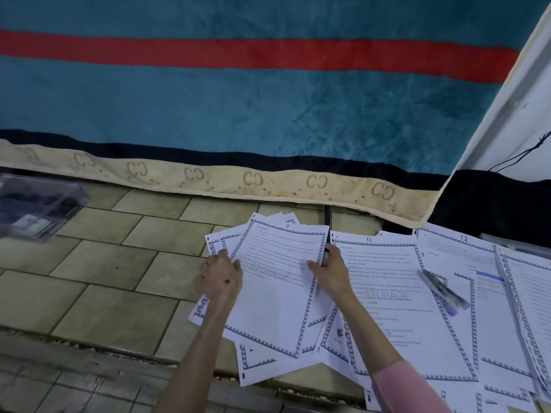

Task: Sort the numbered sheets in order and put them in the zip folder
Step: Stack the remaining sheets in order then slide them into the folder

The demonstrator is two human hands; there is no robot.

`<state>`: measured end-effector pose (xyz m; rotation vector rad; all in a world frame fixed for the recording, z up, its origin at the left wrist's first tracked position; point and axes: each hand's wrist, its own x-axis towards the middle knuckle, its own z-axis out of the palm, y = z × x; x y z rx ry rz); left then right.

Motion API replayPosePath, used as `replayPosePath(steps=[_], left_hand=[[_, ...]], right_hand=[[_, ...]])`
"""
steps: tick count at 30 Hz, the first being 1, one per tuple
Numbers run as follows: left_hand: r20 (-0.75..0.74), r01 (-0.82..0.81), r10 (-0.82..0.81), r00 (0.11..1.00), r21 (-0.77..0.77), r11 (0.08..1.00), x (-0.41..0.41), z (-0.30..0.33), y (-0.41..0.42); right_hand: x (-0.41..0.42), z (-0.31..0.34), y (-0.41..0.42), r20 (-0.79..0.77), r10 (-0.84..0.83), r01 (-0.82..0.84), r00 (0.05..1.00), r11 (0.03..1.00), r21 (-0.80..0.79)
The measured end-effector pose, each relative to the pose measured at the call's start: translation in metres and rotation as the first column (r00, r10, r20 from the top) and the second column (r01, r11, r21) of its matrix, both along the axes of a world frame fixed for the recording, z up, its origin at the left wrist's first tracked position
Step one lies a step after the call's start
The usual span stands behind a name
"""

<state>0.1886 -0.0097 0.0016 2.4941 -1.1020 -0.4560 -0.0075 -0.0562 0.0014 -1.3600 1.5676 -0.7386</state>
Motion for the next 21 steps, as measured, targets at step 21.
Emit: replayPosePath(steps=[21], left_hand=[[-0.136,0.108,-0.173,0.976,-0.387,0.916,-0.008,0.018,-0.010]], right_hand=[[-0.087,0.001,0.020,-0.436,-0.279,0.092,0.856,0.911,-0.402]])
